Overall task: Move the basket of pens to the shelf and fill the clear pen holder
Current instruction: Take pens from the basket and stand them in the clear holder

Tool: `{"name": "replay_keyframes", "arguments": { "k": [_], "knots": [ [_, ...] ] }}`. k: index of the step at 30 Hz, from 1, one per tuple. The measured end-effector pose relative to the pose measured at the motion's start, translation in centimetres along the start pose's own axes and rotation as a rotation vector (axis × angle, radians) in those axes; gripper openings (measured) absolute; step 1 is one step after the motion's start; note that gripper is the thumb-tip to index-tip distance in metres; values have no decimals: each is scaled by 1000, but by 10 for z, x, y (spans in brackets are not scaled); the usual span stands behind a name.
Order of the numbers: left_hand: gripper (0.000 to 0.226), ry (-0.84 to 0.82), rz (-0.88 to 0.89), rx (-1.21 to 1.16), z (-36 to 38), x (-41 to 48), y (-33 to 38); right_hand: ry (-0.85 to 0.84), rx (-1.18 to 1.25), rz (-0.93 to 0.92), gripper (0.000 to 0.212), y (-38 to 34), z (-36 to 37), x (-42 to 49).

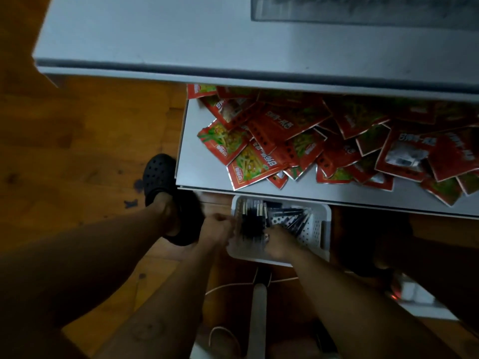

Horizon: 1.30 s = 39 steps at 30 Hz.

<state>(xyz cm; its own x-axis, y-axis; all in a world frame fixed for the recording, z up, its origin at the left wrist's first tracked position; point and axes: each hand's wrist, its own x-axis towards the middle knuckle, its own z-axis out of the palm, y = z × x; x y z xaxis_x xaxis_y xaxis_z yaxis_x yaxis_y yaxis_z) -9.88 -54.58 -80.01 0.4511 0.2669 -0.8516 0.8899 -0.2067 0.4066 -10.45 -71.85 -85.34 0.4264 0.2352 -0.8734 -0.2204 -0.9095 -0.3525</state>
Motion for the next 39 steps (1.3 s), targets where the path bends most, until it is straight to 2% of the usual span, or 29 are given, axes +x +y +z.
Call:
{"name": "replay_keyframes", "arguments": {
  "k": [8,16,19,22,30,36,39],
  "knots": [
    [8,-22,101,63,5,-36,30,351,256,-37,18,-16,-17,-37],
    [18,-32,331,222,-6,-106,68,514,625,-144,21,-26,-47,-123],
    [11,-2,430,237,-15,-138,83,573,684,-223,19,-39,-64,-160],
    [14,50,557,255,-29,-172,101,613,693,-310,14,-54,-81,-195],
    [12,93,802,221,-52,-242,141,869,645,-484,9,-64,-121,-284],
    [16,144,959,204,-57,-277,171,886,678,-582,26,-68,-153,-335],
    [18,167,1011,165,-57,-281,185,895,845,-667,34,-68,-173,-356]
  ]
}}
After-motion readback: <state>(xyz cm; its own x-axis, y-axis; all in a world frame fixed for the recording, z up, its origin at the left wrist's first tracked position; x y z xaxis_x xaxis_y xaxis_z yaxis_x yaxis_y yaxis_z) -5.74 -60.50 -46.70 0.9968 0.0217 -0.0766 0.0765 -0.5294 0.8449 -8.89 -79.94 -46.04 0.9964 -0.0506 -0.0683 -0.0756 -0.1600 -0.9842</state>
